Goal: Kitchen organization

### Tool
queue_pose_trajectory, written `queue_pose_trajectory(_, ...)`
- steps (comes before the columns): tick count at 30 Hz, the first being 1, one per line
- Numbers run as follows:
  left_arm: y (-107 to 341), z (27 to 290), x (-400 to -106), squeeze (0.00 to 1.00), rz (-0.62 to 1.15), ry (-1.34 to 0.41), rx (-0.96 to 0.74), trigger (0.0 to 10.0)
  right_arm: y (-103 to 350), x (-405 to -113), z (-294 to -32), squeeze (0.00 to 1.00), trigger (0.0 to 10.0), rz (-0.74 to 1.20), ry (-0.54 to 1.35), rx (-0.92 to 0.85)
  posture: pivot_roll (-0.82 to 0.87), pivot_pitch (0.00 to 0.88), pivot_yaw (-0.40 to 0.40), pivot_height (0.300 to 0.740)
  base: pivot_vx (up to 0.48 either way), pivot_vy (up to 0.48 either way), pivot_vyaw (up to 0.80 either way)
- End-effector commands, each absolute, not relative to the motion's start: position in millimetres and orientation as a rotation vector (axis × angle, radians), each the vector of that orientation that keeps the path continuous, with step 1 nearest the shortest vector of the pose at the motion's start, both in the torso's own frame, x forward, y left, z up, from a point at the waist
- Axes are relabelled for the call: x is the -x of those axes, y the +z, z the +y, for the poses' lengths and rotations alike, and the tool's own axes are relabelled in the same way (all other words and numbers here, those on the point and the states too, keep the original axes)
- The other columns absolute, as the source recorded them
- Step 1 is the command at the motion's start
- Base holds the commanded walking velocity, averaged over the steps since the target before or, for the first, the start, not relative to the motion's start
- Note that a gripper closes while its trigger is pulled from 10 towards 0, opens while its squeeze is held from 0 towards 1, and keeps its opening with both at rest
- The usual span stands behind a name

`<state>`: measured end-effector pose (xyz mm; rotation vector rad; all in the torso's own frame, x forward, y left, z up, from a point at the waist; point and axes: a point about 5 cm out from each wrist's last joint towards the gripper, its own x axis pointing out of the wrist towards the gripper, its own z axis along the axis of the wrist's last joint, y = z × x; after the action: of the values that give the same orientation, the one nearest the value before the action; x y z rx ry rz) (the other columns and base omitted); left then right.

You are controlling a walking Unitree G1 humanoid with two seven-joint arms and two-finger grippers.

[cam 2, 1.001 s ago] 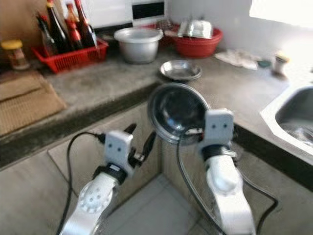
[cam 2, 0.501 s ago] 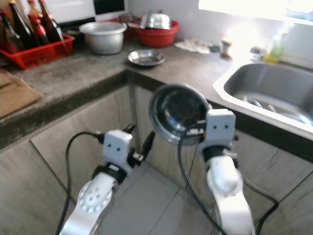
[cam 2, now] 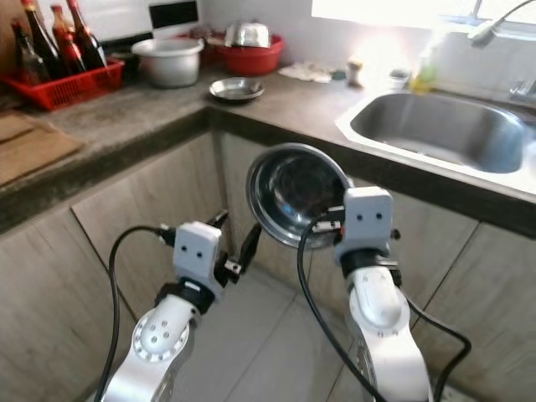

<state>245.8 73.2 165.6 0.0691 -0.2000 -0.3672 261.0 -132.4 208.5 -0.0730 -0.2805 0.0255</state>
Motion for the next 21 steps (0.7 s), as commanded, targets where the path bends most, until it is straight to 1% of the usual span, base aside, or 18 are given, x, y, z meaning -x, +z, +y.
queue_pose_trajectory(1, 166.2, 69.3, -246.6, 0.0, -0.197, -0.385, -0.074, 10.0, 206.8, -260.1, -137.3, 0.0, 10.0, -0.267, -0.002, 0.086, 0.04, 0.026, -0.031, 0.74, 0.0, 0.0, -0.8)
queue_pose_trajectory(4, 165.9, 68.9, -247.3, 0.0, -0.195, -0.389, -0.085, 10.0, 206.4, -260.4, -137.4, 0.0, 10.0, -0.265, -0.004, 0.089, 0.04, 0.025, -0.029, 0.74, 0.0, 0.0, -0.8)
queue_pose_trajectory(6, 165.3, 68.7, -247.3, 0.0, -0.191, -0.393, -0.085, 10.0, 206.4, -260.4, -137.4, 0.0, 10.0, -0.266, -0.004, 0.088, 0.04, 0.023, -0.028, 0.74, 0.0, 0.0, -0.47)
queue_pose_trajectory(11, 164.7, 68.5, -247.2, 0.0, -0.192, -0.405, -0.087, 10.0, 207.4, -260.4, -136.6, 0.0, 10.0, -0.277, -0.007, 0.084, 0.04, 0.021, -0.025, 0.74, 0.0, 0.0, 0.0)
queue_pose_trajectory(21, 164.2, 68.5, -248.3, 0.0, -0.189, -0.411, -0.087, 10.0, 208.4, -260.9, -137.3, 0.0, 10.0, -0.28, -0.015, 0.082, 0.04, 0.03, -0.022, 0.74, 0.36, 0.0, 0.0)
